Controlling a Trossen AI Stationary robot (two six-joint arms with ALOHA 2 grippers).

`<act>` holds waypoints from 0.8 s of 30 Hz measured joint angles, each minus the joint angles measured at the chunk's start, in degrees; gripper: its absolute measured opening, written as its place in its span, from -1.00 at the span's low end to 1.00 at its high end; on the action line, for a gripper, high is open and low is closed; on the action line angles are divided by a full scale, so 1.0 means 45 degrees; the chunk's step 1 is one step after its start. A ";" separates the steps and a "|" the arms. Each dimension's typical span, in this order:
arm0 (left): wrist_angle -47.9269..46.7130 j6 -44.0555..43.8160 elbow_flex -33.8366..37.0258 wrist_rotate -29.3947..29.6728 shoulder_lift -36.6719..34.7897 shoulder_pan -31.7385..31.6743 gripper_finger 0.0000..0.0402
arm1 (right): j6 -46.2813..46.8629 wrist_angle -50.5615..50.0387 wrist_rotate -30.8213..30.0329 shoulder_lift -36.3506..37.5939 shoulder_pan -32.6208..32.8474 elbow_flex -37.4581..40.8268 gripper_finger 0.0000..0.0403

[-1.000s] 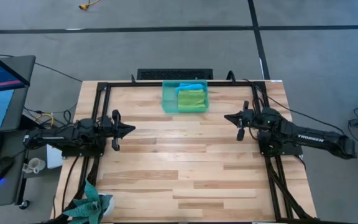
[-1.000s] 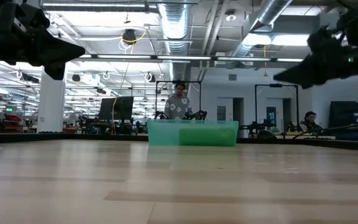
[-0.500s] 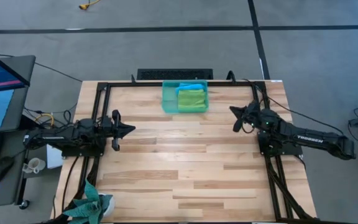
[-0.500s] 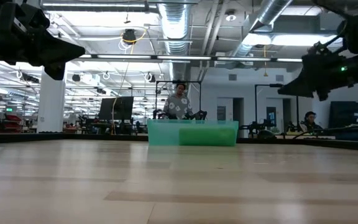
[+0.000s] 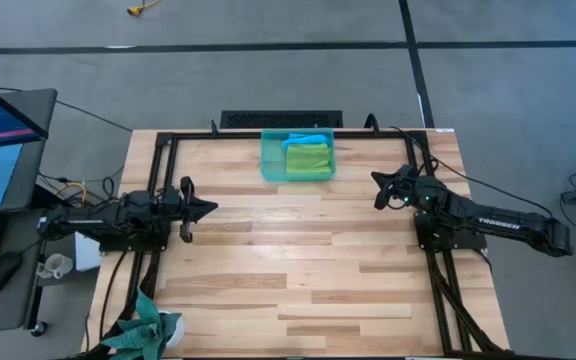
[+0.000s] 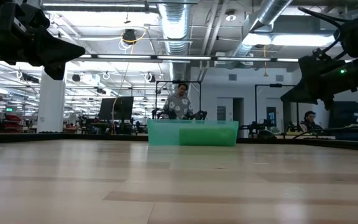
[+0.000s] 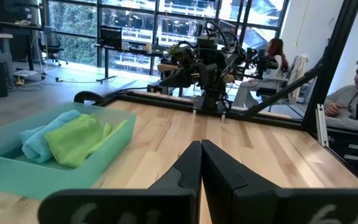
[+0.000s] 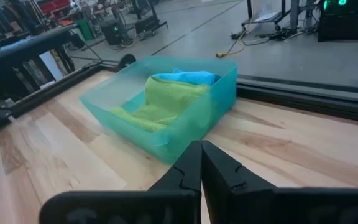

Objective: Roll microfiber towels into tight, uniform cylinder then place into a basket
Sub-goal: Return to Home Position

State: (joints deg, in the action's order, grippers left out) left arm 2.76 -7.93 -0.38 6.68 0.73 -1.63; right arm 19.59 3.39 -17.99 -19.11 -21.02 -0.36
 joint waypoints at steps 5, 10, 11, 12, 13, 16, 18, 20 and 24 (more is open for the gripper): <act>0.0000 -0.0018 0.0000 0.0001 0.0000 0.0000 -1.00 | 0.0005 0.0002 0.0016 0.0000 0.0000 0.0000 -0.86; 0.0000 0.0027 0.0000 0.0005 0.0000 0.0000 -1.00 | 0.0000 0.0002 0.0017 0.0000 0.0000 0.0000 -0.86; 0.0000 -0.0027 0.0000 0.0005 0.0000 0.0000 -1.00 | 0.0000 0.0002 0.0017 0.0000 0.0000 0.0000 -0.86; 0.0000 -0.0031 0.0000 0.0005 0.0000 0.0000 -1.00 | 0.0000 0.0002 0.0017 0.0000 0.0000 0.0000 -0.86; 0.0000 -0.0015 0.0000 0.0005 0.0000 0.0000 -1.00 | -0.0004 0.0002 0.0017 0.0000 0.0000 0.0000 -0.86; 0.0000 0.0044 0.0000 0.0005 0.0000 0.0000 -1.00 | -0.0005 0.0002 0.0017 0.0000 0.0000 0.0005 -0.86; 0.0000 -0.0026 0.0000 0.0005 0.0000 0.0000 -1.00 | -0.0005 0.0000 0.0017 0.0000 0.0000 0.0005 -0.87; 0.0000 -0.0007 0.0000 0.0005 0.0000 0.0000 -1.00 | -0.0007 0.0002 0.0017 0.0000 0.0000 0.0005 -0.86; 0.0000 -0.0033 0.0000 0.0010 0.0000 0.0000 -1.00 | -0.0010 0.0002 0.0022 0.0000 0.0000 0.0005 -0.86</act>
State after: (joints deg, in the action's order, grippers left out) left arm 2.76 -8.08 -0.38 6.72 0.73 -1.63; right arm 19.55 3.40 -17.89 -19.11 -21.02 -0.34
